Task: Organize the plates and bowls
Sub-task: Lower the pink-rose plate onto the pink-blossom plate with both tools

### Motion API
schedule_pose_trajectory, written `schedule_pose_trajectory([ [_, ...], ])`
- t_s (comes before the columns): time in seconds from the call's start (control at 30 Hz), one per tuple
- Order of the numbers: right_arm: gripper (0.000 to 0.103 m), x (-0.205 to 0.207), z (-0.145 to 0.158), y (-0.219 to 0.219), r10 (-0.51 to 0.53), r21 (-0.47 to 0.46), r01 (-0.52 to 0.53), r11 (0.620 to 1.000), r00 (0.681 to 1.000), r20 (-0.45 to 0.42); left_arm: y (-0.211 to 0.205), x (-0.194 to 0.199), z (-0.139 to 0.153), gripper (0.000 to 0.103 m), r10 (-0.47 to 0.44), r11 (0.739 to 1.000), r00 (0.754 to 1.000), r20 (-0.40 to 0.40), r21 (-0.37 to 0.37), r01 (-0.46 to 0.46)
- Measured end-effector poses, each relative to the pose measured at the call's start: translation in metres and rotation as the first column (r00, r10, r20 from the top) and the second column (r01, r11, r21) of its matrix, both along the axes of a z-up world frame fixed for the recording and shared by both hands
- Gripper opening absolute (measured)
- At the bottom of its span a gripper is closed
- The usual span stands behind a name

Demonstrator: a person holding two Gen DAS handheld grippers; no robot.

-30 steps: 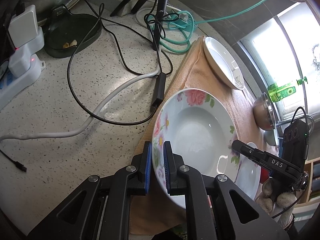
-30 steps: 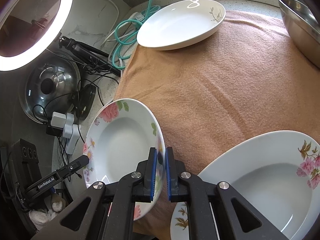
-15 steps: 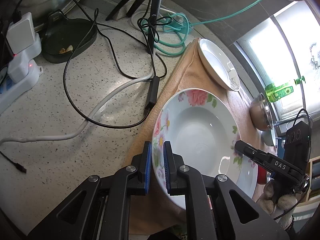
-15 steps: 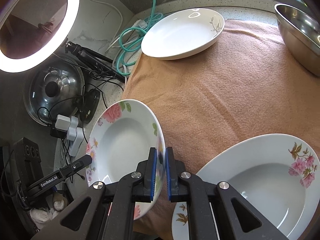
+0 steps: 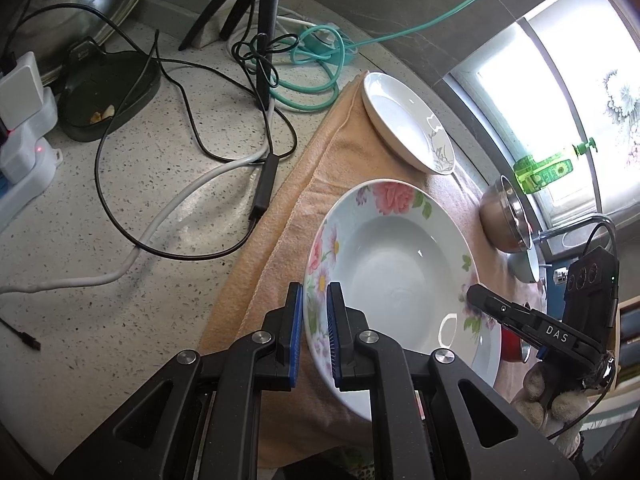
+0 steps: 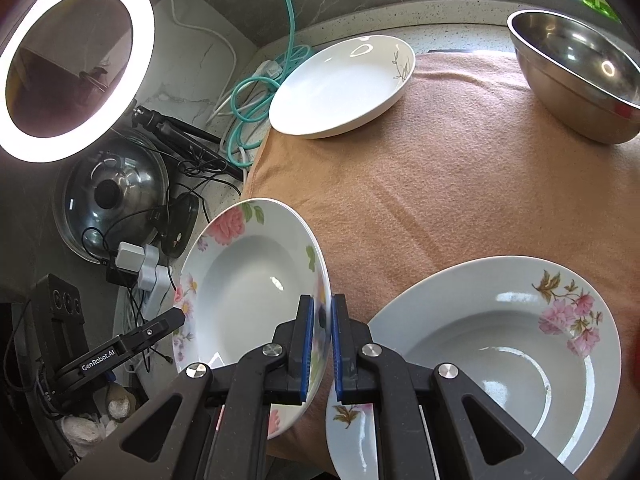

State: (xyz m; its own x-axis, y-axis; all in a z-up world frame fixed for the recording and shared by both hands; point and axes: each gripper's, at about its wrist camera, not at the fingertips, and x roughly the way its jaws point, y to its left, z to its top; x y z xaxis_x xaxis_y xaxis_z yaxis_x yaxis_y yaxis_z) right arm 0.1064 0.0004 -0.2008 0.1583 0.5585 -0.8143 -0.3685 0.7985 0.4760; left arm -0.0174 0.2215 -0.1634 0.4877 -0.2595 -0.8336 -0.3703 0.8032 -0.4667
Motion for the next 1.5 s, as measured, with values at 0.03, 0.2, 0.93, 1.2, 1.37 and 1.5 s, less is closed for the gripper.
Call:
schedule_pose_trajectory([
  [0.03, 0.008, 0.000, 0.001, -0.003, -0.005, 0.002, 0.005, 1.000, 1.000, 0.001, -0.002, 0.001, 0.001, 0.010, -0.005, 1.000, 1.000, 0.001, 0.000, 0.005],
  [0.2, 0.008, -0.002, 0.005, -0.019, -0.030, 0.008, 0.030, 1.000, 1.000, 0.006, -0.014, 0.006, 0.003, 0.010, -0.029, 1.000, 1.000, 0.005, -0.006, 0.029],
  [0.93, 0.008, -0.022, 0.013, -0.113, -0.192, 0.010, 0.192, 0.981, 0.981, 0.010, -0.092, 0.029, 0.006, 0.010, -0.197, 0.980, 0.980, 0.017, -0.021, 0.197],
  [1.2, 0.008, -0.030, 0.012, -0.139, -0.236, 0.007, 0.236, 0.972, 0.972, 0.008, -0.115, 0.033, 0.004, 0.010, -0.240, 0.970, 0.971, 0.011, -0.024, 0.240],
  [1.37, 0.008, -0.033, 0.009, -0.153, -0.259, 0.003, 0.259, 0.966, 0.966, 0.000, -0.128, 0.033, 0.001, 0.010, -0.265, 0.964, 0.964, 0.001, -0.024, 0.265],
  [1.5, 0.008, -0.036, 0.005, -0.162, -0.276, -0.002, 0.276, 0.961, 0.961, -0.009, -0.137, 0.033, -0.002, 0.010, -0.280, 0.960, 0.960, -0.009, -0.023, 0.280],
])
